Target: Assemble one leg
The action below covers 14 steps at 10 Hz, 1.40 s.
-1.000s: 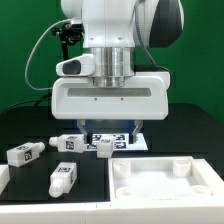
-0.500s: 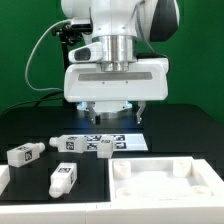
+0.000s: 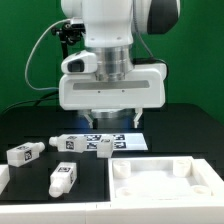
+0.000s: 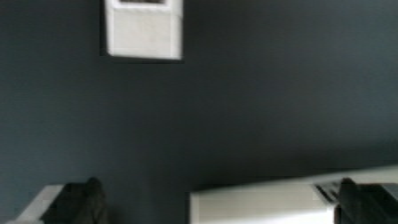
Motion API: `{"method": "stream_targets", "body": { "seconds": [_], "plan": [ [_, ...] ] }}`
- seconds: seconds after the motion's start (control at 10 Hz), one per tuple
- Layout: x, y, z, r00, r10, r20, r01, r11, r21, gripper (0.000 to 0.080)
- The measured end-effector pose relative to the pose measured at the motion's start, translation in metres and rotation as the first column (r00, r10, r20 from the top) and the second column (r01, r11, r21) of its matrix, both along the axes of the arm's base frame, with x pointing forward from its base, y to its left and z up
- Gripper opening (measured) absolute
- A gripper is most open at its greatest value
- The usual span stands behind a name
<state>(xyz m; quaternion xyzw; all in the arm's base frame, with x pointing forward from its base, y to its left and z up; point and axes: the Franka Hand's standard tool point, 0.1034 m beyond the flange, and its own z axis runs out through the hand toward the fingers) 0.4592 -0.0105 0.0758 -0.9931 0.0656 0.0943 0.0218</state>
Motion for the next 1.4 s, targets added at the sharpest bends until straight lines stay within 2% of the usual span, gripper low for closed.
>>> {"method": "stream_targets", "body": {
  "seconds": [0.1, 0.2, 0.3, 0.4, 0.5, 0.7, 0.8, 0.9, 1.2, 1.4],
  "plan": [
    [-0.003, -0.009, -0.003, 0.998, -0.004, -0.069, 0.005, 1.0, 0.006, 0.0649],
    [-0.013, -0.015, -0.009, 0.984, -0.017, -0.179, 0.02, 1.0, 0.014, 0.0649],
    [-0.02, -0.016, -0.013, 0.942, -0.053, -0.332, 0.06, 0.998, 0.013, 0.0649],
    [-0.006, -0.012, -0.019, 0.951, -0.038, -0.307, 0.041, 0.999, 0.002, 0.0649],
    [-0.015, -0.008, -0.015, 0.932, -0.03, -0.361, 0.039, 0.999, 0.016, 0.0649],
    [-0.019, -0.013, -0.019, 0.877, -0.039, -0.479, 0.057, 0.998, 0.025, 0.0649],
    [-0.023, -0.017, -0.026, 0.832, -0.052, -0.552, 0.084, 0.996, 0.033, 0.0649],
    [-0.022, -0.022, -0.032, 0.827, -0.065, -0.558, 0.101, 0.994, 0.034, 0.0649],
    [-0.023, -0.023, -0.033, 0.827, -0.067, -0.558, 0.101, 0.994, 0.031, 0.0649],
    [-0.043, -0.028, -0.036, 0.726, -0.076, -0.684, 0.161, 0.985, 0.061, 0.0649]
  ]
}}
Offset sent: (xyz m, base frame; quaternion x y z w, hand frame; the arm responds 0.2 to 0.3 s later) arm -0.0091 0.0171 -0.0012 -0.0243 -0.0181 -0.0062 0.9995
